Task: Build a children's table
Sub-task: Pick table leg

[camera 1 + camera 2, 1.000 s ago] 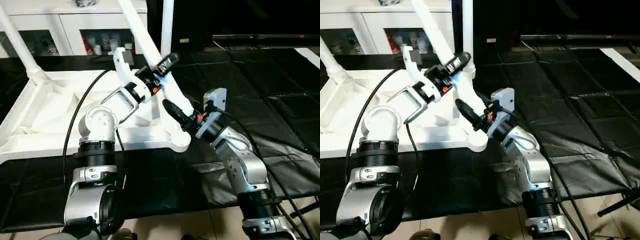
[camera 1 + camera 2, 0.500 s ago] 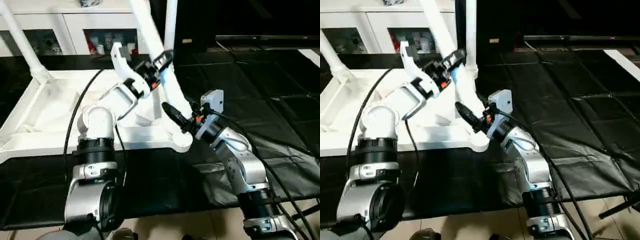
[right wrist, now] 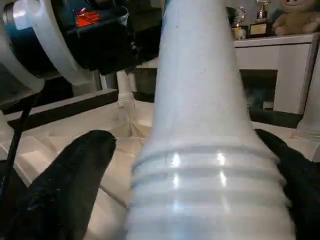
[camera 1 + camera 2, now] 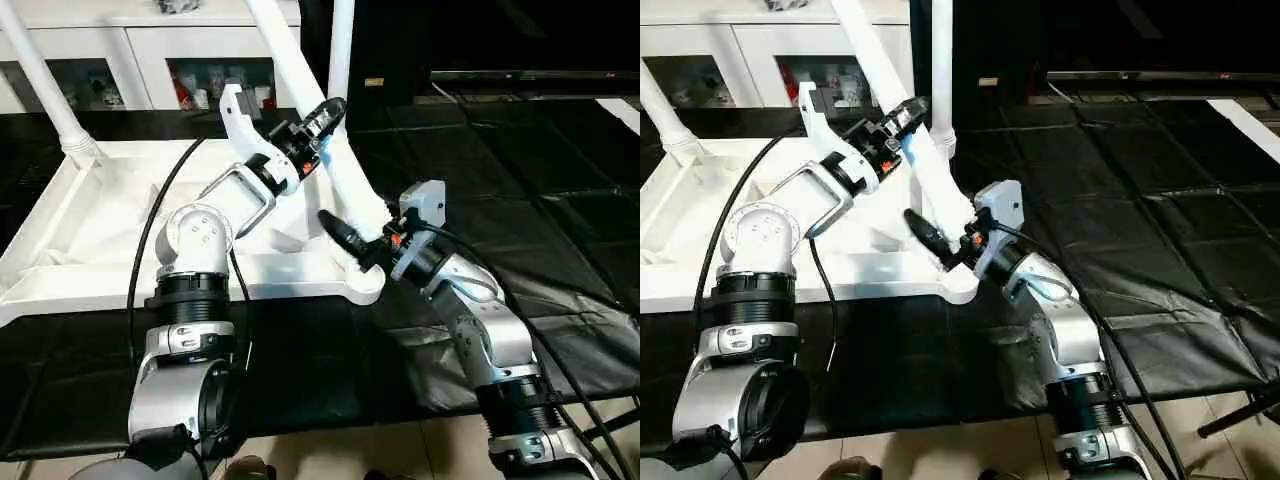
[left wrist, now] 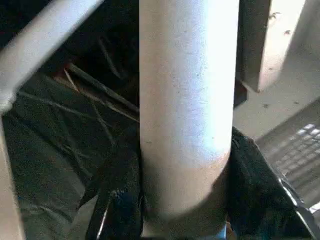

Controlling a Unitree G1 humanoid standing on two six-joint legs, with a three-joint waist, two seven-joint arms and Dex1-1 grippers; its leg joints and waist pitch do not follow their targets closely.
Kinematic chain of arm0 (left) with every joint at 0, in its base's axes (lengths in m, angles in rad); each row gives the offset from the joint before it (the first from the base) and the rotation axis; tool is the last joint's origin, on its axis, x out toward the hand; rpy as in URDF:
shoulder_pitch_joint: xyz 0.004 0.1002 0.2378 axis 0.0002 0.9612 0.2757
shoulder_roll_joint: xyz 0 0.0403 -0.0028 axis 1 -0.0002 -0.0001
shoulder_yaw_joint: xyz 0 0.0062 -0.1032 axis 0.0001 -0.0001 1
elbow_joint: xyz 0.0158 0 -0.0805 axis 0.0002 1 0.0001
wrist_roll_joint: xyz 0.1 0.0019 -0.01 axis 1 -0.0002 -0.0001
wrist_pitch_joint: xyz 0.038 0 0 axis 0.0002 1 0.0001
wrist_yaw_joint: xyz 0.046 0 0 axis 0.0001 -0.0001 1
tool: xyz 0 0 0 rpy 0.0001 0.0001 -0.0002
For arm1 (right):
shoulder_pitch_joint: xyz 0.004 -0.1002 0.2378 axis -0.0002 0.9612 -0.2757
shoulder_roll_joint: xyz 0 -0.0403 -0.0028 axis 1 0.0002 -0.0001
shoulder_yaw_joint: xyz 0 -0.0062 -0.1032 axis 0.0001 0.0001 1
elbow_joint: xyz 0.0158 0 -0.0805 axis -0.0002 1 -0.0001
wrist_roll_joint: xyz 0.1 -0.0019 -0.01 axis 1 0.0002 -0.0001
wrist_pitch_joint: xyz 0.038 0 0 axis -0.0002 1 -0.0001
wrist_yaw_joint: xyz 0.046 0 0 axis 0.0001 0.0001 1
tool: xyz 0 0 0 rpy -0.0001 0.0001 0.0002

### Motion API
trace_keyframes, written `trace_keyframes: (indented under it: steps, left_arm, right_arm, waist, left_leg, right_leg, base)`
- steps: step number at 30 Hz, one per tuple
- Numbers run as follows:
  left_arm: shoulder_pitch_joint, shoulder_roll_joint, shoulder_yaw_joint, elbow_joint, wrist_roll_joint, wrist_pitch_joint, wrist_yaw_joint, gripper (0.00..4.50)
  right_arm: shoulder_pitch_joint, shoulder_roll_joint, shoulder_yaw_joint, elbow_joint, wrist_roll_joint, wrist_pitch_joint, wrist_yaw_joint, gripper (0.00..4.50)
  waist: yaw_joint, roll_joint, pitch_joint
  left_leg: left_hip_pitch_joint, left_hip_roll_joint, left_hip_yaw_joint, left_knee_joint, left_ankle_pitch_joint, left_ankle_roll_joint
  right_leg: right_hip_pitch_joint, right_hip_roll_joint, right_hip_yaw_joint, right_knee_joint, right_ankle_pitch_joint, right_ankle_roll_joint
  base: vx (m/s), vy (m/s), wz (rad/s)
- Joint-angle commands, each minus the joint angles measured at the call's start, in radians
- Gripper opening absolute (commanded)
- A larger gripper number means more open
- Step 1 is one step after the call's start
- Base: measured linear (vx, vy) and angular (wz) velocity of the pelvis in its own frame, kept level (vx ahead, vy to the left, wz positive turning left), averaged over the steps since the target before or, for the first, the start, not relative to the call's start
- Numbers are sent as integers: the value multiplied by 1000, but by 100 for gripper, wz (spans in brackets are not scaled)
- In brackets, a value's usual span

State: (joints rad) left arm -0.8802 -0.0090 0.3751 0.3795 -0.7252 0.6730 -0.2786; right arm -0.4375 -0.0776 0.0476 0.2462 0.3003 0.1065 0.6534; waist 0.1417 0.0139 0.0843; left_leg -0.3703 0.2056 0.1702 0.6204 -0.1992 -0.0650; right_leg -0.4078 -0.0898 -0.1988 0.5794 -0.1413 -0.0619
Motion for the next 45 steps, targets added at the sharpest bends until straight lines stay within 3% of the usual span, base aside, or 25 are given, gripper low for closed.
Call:
trace_keyframes:
  steps: [1, 3, 8, 12, 13, 15, 18, 20, 23, 25, 26, 30, 32, 35, 39, 44, 45]
  left_arm:
    - [-32, 17, -20, 9, 35, -34, -5, 189]
    - [-35, 41, -39, 17, 69, -63, -14, 189]
    - [-38, 82, -53, 28, 107, -101, -29, 189]
    - [-38, 102, -54, 38, 121, -121, -39, 189]
    - [-38, 107, -54, 44, 127, -128, -39, 189]
    - [-41, 119, -58, 58, 139, -144, -42, 189]
    - [-44, 145, -81, 81, 172, -173, -61, 189]
    - [-46, 150, -85, 85, 177, -177, -67, 189]
    - [-43, 171, -113, 78, 202, -180, -90, 189]
    - [-40, 177, -124, 63, 206, -175, -94, 189]
    - [-37, 181, -133, 56, 214, -177, -97, 189]
    - [-16, 182, -175, -7, 239, -168, -97, 189]
    - [-4, 175, -197, -40, 249, -161, -95, 189]
    - [16, 162, -248, -101, 281, -161, -90, 189]
    - [25, 161, -289, -126, 307, -170, -96, 189]
    - [33, 163, -336, -169, 332, -166, -103, 189]
    - [36, 163, -341, -179, 334, -161, -105, 189]
  right_arm:
    - [-10, 0, -19, 2, 2, -32, -8, 450]
    - [2, -9, -23, -9, 9, -47, 16, 450]
    - [29, -5, -50, -27, 68, -4, 35, 450]
    - [38, -5, -51, -30, 52, 0, -3, 450]
    - [40, -3, -54, -36, 67, 33, -6, 450]
    - [40, -3, -52, -36, 63, 18, -2, 450]
    - [38, -1, -74, -31, 61, -79, 6, 450]
    - [37, 2, -87, -36, 90, -90, 30, 450]
    - [18, -24, -123, -26, 55, -40, -83, 450]
    - [7, -41, -127, -32, 36, 56, -145, 450]
    - [2, -48, -121, -34, 29, 73, -151, 450]
    - [-29, -33, -77, -60, 35, 93, -116, 450]
    - [-44, -26, -40, -69, 38, 121, -100, 450]
    - [-96, 7, -17, -67, 58, 211, -127, 450]
    - [-145, 28, -15, -53, 84, 253, -114, 450]
    - [-209, 29, 8, 44, 36, 264, -110, 450]
    - [-220, 32, 6, 60, 31, 268, -123, 420]
  waist:
    - [-2, -3, -106]
    - [-1, -7, -106]
    - [0, -5, -106]
    - [0, -4, -106]
    - [0, -2, -106]
    - [1, -3, -106]
    - [1, -2, -106]
    - [1, 0, -106]
    - [0, -1, -107]
    - [0, -1, -106]
    - [-1, -8, -106]
    - [0, -6, -106]
    - [-3, -13, -106]
    - [-4, -11, -104]
    - [-3, -16, -105]
    - [-4, -17, -105]
    - [-4, -16, -105]
  left_leg:
    - [9, 41, -18, -65, -70, 59]
    - [8, 39, -18, -66, -65, 61]
    - [9, 43, -19, -66, -64, 65]
    - [10, 43, -18, -67, -66, 53]
    - [10, 43, -19, -67, -68, 52]
    - [9, 40, -18, -66, -74, 51]
    - [9, 40, -18, -67, -76, 47]
    - [10, 43, -19, -67, -80, 49]
    - [13, 47, -21, -67, -56, 43]
    - [10, 43, -19, -66, -53, 37]
    - [11, 42, -19, -68, -53, 36]
    - [7, 42, -17, -67, -63, 43]
    - [7, 44, -17, -67, -57, 47]
    - [11, 45, -16, -68, -62, 43]
    - [14, 46, -16, -69, -62, 35]
    - [10, 46, -17, -71, -58, 15]
    - [11, 46, -17, -71, -61, 12]
  right_leg:
    - [74, -87, 81, -67, -275, -20]
    - [75, -87, 81, -68, -271, -15]
    - [74, -89, 82, -64, -265, -25]
    - [73, -90, 83, -64, -267, -36]
    - [73, -90, 83, -64, -268, -37]
    - [74, -90, 82, -66, -276, -29]
    - [73, -90, 81, -67, -286, -11]
    - [72, -91, 82, -67, -279, -18]
    - [70, -90, 84, -61, -251, -36]
    - [73, -91, 85, -59, -251, -43]
    - [76, -90, 84, -60, -258, -43]
    - [77, -93, 83, -60, -274, -37]
    - [76, -92, 83, -59, -268, -38]
    - [72, -94, 85, -62, -294, -40]
    - [69, -92, 87, -61, -294, -26]
    - [70, -94, 88, -57, -274, -21]
    - [70, -95, 88, -57, -279, -24]
  base:
    - [0, 0, 0]
    - [0, 0, 0]
    - [0, 0, 0]
    - [0, 0, 0]
    - [0, 0, 0]
    - [0, 0, 0]
    - [0, 0, 0]
    - [0, 0, 0]
    - [0, 0, 0]
    - [0, 0, 0]
    - [0, 0, 0]
    - [0, 0, 0]
    - [0, 0, 0]
    - [0, 0, 0]
    - [0, 0, 0]
    - [0, 0, 0]
    - [0, 0, 0]
